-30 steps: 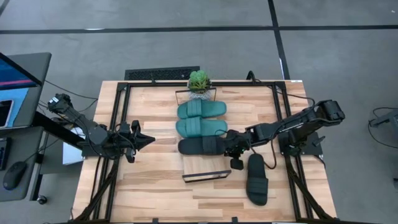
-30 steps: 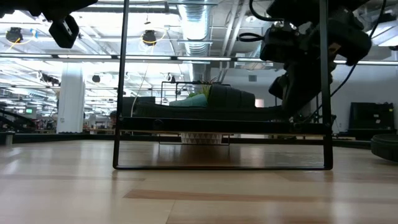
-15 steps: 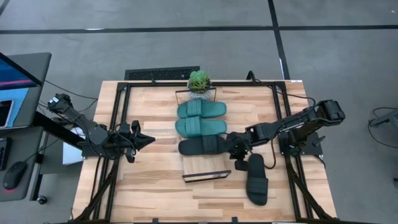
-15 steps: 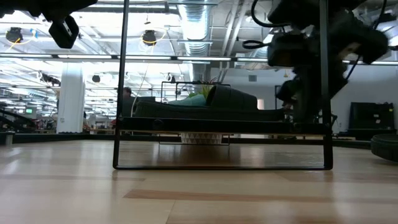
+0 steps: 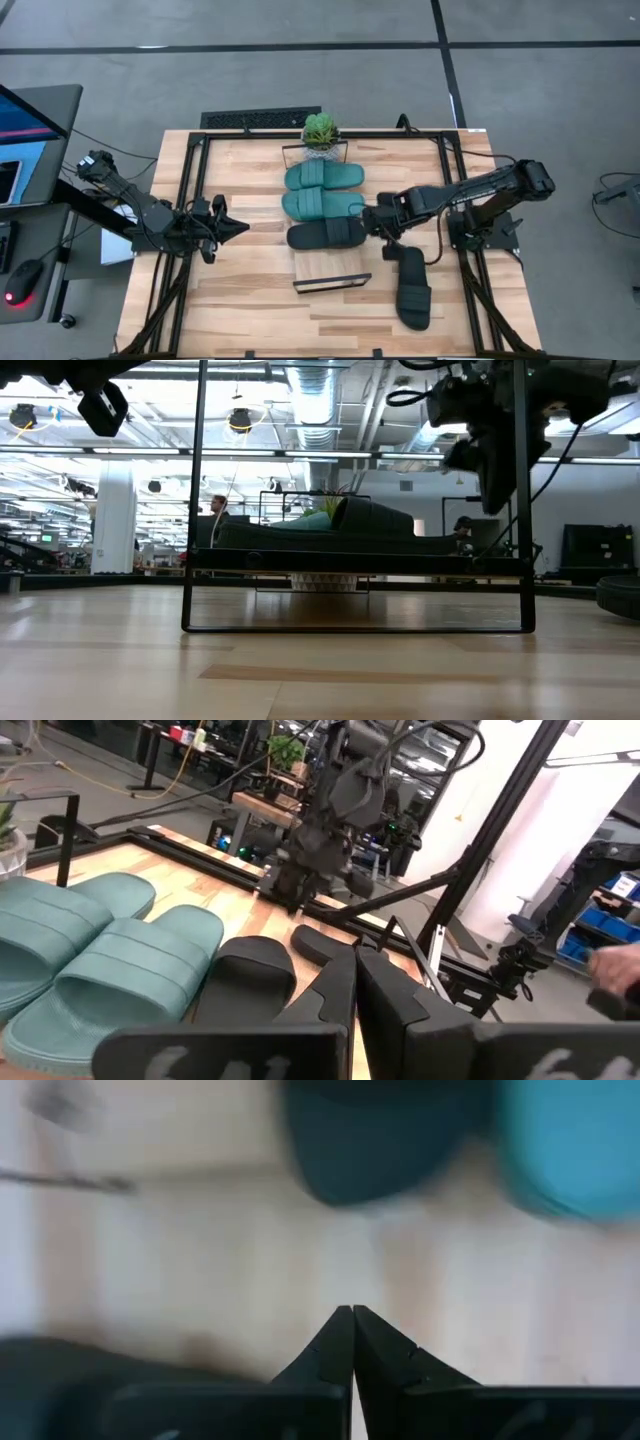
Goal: Pick and place slides into the shelf
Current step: Put the black slides on the shelf
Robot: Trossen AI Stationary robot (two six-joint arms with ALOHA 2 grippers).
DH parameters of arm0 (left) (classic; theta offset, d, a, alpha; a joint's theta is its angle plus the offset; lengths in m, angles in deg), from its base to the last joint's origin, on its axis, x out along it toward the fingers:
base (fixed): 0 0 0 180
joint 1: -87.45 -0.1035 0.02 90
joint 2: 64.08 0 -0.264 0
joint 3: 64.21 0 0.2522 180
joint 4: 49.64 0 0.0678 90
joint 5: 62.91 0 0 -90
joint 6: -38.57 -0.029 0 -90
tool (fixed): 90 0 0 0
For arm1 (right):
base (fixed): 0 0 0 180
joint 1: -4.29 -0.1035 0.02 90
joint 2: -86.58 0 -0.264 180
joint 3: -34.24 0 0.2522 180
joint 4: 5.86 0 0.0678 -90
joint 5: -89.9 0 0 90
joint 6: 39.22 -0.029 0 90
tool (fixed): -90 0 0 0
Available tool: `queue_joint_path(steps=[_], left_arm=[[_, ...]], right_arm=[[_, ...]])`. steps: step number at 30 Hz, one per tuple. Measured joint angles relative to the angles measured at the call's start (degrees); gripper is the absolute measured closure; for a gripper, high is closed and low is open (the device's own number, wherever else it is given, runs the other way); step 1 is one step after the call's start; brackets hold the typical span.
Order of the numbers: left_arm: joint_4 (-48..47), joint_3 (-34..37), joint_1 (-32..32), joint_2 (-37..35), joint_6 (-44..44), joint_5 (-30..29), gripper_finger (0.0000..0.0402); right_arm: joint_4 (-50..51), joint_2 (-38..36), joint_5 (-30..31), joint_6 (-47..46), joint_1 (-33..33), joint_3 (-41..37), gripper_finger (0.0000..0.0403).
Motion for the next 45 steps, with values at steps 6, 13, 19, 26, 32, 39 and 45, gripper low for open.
queue_joint_path(steps=[6, 13, 19, 26, 32, 39, 45], left_arm=[[0.0, 0.0, 0.0, 0.0, 0.0, 0.1, 0.0396], [0.0, 0.0, 0.0, 0.0, 0.0, 2.5, 0.0376], [-0.3, 0.0, 0.0, 0.0, -0.1, 3.2, 0.0362], [-1.0, 0.0, 0.0, 0.0, -0.8, 3.6, 0.0358], [-1.2, 0.0, 0.0, 0.0, -1.1, 3.6, 0.0358], [0.6, 0.0, 0.0, 0.0, -1.1, 3.3, 0.0358], [1.2, 0.0, 0.0, 0.0, -1.0, 3.1, 0.0358]], right_arm=[[16.8, 0.0, 8.1, -3.4, 0.4, 4.9, 0.0383], [35.2, -1.3, 8.6, -18.2, -1.0, 3.1, 0.032], [34.7, -12.1, 8.6, -45.2, -8.8, 1.9, 0.0296], [35.0, -23.9, 12.5, -80.6, -25.8, 1.9, 0.0277], [35.0, -24.3, 13.5, -99.0, -42.1, 1.8, 0.0235], [34.3, -17.0, 12.9, -107.7, -55.3, 1.7, 0.0163], [29.0, -7.8, 11.5, -108.2, -58.4, 1.7, 0.0138]])
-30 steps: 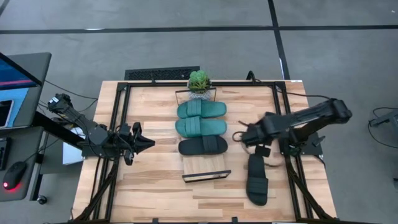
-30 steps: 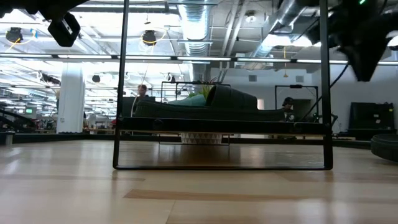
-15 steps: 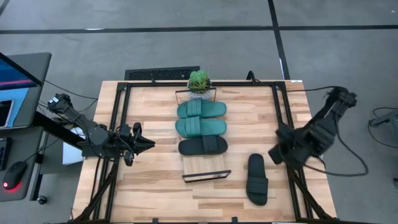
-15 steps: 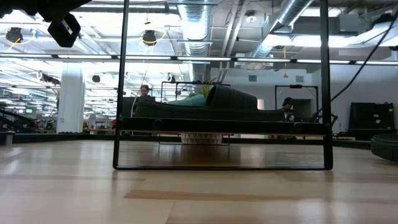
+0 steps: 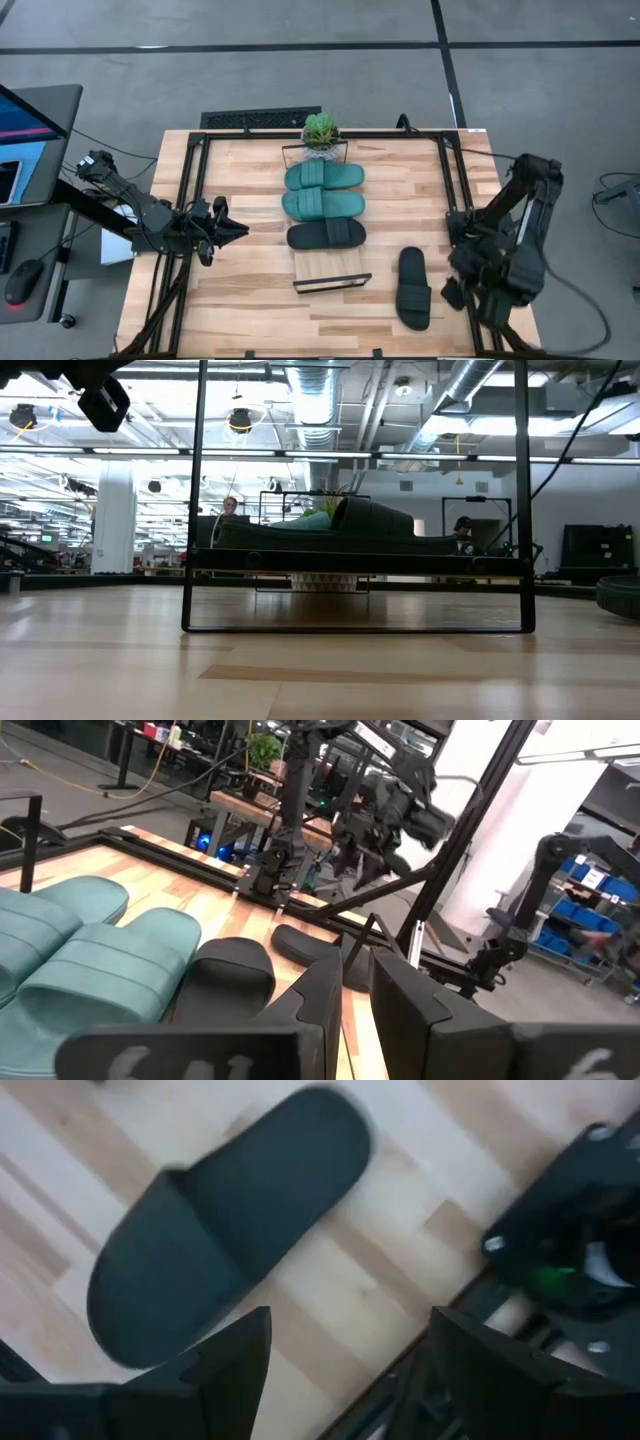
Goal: Pick and place slides into the shelf
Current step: Put the black slides on the shelf
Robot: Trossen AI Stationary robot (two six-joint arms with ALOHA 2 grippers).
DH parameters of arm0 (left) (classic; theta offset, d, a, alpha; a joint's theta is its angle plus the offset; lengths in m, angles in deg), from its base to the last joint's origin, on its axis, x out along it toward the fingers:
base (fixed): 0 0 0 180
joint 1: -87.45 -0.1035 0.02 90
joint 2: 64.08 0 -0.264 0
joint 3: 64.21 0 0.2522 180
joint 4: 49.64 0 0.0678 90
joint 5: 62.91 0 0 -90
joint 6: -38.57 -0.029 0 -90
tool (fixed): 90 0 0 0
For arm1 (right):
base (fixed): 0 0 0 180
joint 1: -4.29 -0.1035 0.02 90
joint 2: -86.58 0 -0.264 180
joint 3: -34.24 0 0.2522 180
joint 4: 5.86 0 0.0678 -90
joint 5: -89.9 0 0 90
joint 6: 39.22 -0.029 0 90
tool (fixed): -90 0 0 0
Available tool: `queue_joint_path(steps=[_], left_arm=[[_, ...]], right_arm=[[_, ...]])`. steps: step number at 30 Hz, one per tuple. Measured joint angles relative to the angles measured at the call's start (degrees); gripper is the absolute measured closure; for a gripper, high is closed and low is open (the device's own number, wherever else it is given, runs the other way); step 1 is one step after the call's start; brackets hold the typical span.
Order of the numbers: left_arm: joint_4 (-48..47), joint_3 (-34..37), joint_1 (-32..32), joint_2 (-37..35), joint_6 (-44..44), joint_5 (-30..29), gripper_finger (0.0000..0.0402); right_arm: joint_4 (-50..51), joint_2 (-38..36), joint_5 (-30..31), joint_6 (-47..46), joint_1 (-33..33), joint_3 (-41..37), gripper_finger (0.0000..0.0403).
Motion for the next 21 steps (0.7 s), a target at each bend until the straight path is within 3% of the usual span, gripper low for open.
queue_joint_path(steps=[8, 16, 21], left_arm=[[0.1, 0.0, 0.0, 0.0, 0.4, 0.1, 0.0358], [0.0, 0.0, 0.0, 0.0, 1.3, 0.9, 0.0358], [-0.5, 0.0, 0.0, 0.0, 1.2, 1.8, 0.0358]], right_arm=[[-8.1, 12.0, -3.0, 8.6, 3.0, 0.0, 0.0137], [-16.7, 13.7, -4.7, 17.3, 8.0, 0.0, 0.0137], [-18.5, 13.6, -5.0, 18.2, 9.6, 0.6, 0.0137]])
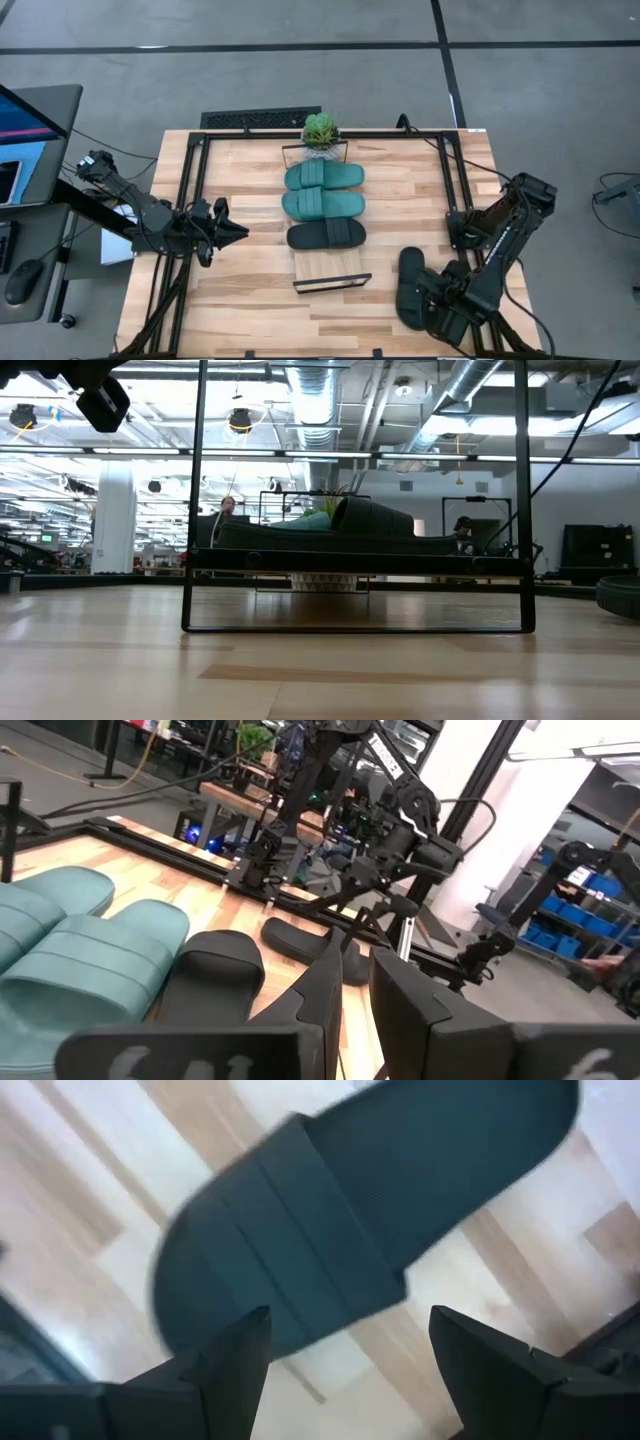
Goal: Pick and place slides into the shelf
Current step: Put the black slides on the shelf
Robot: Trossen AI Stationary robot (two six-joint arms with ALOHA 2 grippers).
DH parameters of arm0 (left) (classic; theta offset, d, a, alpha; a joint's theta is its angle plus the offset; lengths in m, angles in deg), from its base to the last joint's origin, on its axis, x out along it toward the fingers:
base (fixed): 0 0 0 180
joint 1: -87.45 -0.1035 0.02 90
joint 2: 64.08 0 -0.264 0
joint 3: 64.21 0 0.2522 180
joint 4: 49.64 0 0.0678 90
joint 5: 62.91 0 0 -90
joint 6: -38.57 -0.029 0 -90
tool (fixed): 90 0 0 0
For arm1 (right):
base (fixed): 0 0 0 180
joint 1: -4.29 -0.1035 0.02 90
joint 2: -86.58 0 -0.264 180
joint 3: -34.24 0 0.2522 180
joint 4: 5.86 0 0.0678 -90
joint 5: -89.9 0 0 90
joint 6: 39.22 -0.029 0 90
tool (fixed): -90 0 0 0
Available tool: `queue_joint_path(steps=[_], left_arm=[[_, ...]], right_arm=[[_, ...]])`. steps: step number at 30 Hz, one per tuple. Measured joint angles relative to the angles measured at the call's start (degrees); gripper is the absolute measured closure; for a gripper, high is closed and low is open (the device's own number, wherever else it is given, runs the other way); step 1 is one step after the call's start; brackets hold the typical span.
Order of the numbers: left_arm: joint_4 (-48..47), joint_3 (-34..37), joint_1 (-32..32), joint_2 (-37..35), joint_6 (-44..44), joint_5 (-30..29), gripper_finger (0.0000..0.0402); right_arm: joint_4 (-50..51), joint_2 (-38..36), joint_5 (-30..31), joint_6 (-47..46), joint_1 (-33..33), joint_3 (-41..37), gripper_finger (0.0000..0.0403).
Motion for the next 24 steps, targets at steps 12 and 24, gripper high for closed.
queue_joint_path(steps=[12, 24], left_arm=[[0.0, 0.0, 0.0, 0.0, -1.6, 0.3, 0.0358], [0.0, 0.0, 0.0, 0.0, -3.5, -0.9, 0.0358]], right_arm=[[-4.8, 0.0, 0.4, -9.7, -2.1, 2.5, 0.0137], [-8.2, 9.3, -4.3, -21.3, -5.4, 2.4, 0.0137]])
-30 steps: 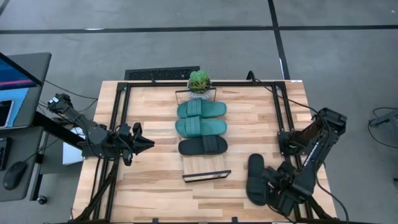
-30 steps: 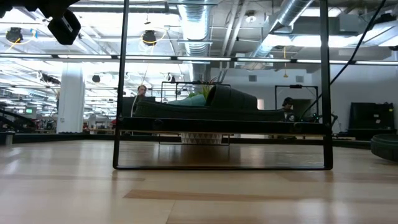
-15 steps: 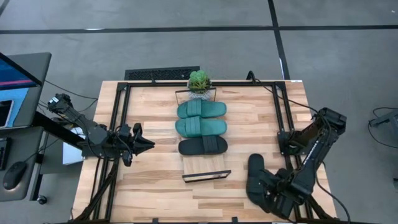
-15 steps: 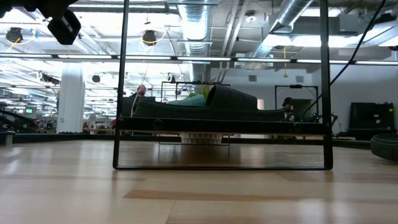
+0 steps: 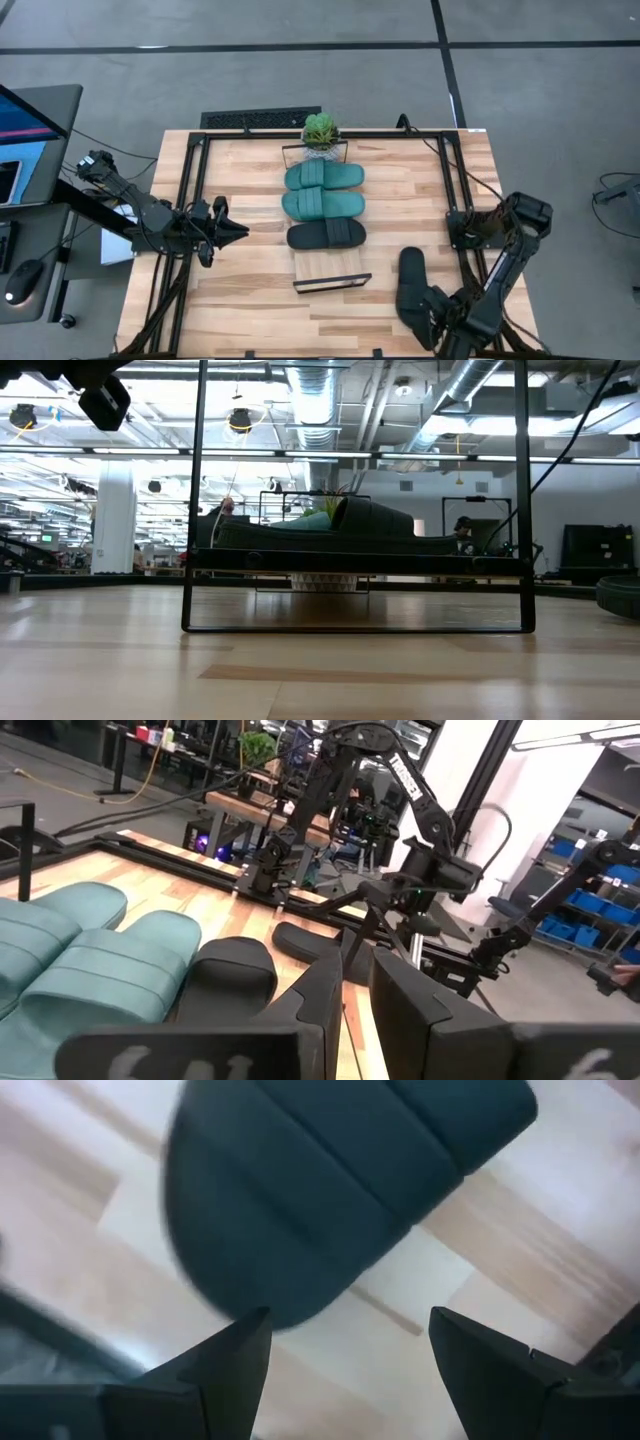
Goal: Pick and place slides into the shelf
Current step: Put the black slides on the shelf
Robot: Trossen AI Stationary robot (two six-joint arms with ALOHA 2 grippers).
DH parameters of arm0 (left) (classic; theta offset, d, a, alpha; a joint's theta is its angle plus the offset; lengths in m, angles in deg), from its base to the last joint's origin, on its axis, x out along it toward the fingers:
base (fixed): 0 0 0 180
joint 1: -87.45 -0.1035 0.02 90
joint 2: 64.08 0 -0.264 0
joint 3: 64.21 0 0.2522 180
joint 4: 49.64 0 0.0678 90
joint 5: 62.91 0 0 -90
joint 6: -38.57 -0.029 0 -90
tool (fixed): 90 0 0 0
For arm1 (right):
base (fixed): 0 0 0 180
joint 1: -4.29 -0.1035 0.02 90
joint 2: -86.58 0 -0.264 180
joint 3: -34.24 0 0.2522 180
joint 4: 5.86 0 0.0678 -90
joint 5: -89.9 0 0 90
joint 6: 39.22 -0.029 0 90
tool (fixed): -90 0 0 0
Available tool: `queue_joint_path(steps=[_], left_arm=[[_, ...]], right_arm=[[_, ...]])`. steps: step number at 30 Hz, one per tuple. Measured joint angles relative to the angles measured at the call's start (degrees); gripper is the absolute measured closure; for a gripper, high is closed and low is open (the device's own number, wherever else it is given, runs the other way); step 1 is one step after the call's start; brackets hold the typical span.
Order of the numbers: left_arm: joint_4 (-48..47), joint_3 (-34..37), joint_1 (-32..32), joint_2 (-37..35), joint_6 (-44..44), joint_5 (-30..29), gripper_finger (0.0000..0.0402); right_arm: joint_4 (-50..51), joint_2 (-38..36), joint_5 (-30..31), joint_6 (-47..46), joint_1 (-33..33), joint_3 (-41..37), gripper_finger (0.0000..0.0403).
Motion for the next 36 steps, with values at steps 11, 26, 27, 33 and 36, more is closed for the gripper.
queue_joint_path(steps=[11, 26, 27, 33, 36], left_arm=[[0.0, 0.0, 0.0, 0.0, -0.7, 0.0, 0.0358], [-0.9, 0.0, 0.0, 0.0, -1.0, -0.1, 0.0358], [-0.9, 0.0, 0.0, 0.0, -1.0, -0.1, 0.0358], [-1.2, 0.0, 0.0, 0.0, -1.0, -0.1, 0.0358], [-1.2, 0.0, 0.0, 0.0, -1.0, -0.1, 0.0358]], right_arm=[[5.3, 6.7, -0.9, -6.1, 0.9, 2.3, 0.015], [13.6, 7.8, 3.7, -6.2, 1.6, 5.4, 0.0187], [13.5, 8.5, 3.7, -6.0, 1.7, 5.4, 0.0188], [10.7, 13.7, 4.1, -4.0, 2.8, 5.7, 0.0196], [10.8, 15.3, 4.1, -3.8, 3.3, 5.8, 0.0202]])
